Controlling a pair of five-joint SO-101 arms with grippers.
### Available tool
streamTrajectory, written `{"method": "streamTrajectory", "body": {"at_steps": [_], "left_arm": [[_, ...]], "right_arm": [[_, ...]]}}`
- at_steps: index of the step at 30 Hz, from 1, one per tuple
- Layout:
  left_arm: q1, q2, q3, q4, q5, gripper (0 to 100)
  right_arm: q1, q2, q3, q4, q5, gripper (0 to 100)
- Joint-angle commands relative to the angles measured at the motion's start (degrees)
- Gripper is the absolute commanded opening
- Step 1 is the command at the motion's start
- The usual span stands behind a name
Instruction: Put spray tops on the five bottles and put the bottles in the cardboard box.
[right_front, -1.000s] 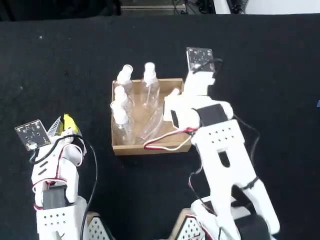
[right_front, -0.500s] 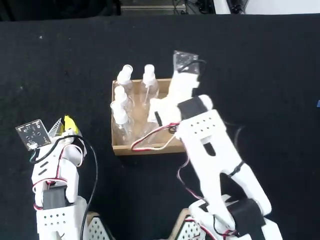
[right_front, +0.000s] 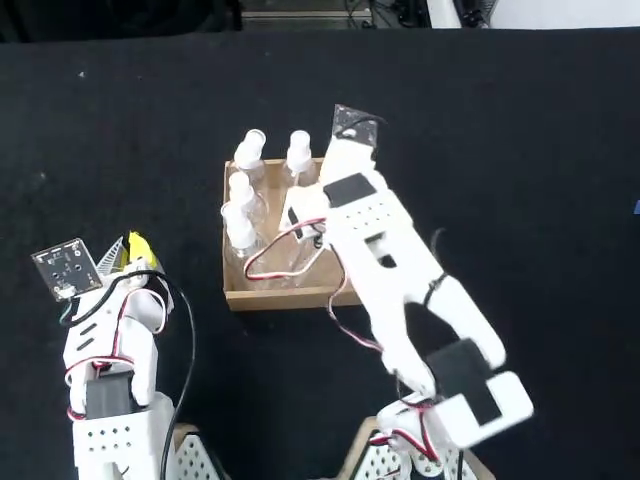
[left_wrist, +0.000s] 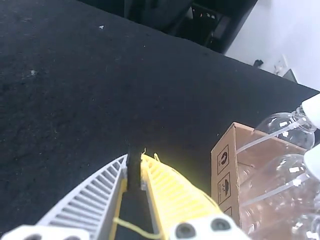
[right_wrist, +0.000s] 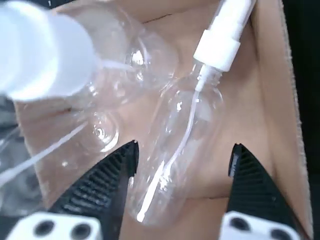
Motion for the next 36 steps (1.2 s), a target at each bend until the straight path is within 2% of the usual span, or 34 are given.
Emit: {"method": "streamTrajectory", "body": {"at_steps": [1,9,14,31,36], "left_arm": [[-0.6,-1.1,1.3,0.1,0.0,3],[-0.6,-1.1,1.3,0.1,0.0,3],[-0.6,-1.1,1.3,0.1,0.0,3],[-0.7,-1.1,1.3,0.1,0.0,3],[-0.7,-1.1,1.3,0.1,0.0,3]], "right_arm": [[-0.8,2.1,-5.2,-1.4,-0.6,25.6],[-0.6,7.4,-6.9,-1.4,-0.9,25.5],[-0.6,8.7,-6.9,-1.5,-4.6,25.7],[-0.6,11.5,-6.5,-2.6,-4.6,25.3],[-0.6,11.0,-6.7,-2.6,-4.6,15.6]]}}
